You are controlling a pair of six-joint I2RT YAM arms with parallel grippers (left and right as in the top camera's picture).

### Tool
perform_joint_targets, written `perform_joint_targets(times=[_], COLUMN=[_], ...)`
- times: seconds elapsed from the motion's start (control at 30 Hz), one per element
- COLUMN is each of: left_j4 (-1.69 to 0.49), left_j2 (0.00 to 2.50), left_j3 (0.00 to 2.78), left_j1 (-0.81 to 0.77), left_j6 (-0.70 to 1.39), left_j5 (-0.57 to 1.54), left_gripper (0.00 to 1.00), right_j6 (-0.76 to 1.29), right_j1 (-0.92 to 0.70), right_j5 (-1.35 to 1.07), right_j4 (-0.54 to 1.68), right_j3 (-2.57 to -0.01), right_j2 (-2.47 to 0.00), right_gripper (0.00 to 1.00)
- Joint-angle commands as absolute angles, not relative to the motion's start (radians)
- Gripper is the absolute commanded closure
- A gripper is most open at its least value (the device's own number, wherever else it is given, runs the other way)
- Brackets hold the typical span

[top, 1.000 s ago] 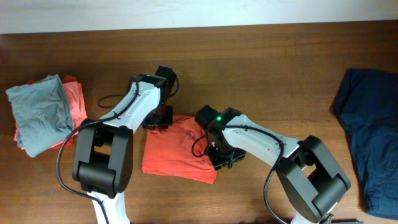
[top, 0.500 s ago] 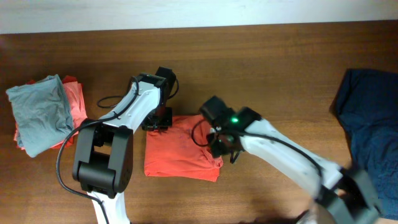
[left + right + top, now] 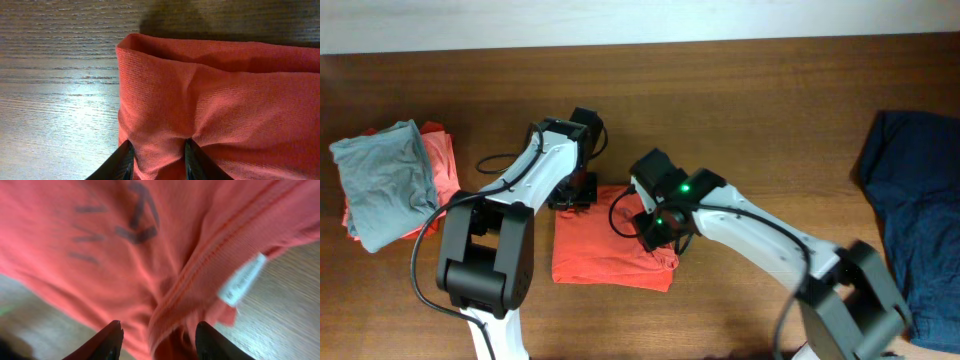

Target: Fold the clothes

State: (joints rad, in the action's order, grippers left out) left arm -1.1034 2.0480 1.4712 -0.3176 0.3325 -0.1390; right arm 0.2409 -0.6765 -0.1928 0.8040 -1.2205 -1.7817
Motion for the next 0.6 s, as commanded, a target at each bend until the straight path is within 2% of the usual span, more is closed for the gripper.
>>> perform_joint_targets(times=[0.0, 0.23, 0.57], left_j4=[-1.108, -1.108, -1.111], left_j2=[2.047, 2.047, 2.047], left_j3=[1.463, 1.463, 1.463], left_j1=[-0.316, -0.316, -0.316], left_j6=[0.317, 0.317, 0.317], left_j5=[-0.135, -0.135, -0.135], left_gripper=[0.66, 0.66, 0.66], right_j6=[0.214, 0.297, 0.359], right_j1=[-0.672, -0.672, -0.672], right_j5=[-0.193, -0.033, 0.060], right_j4=[0.812, 0.932, 0.999], right_j3=[-1.222, -1.222, -1.222], right_j2=[-1.837, -1.868, -1.868], right_gripper=[0.48, 0.48, 0.47])
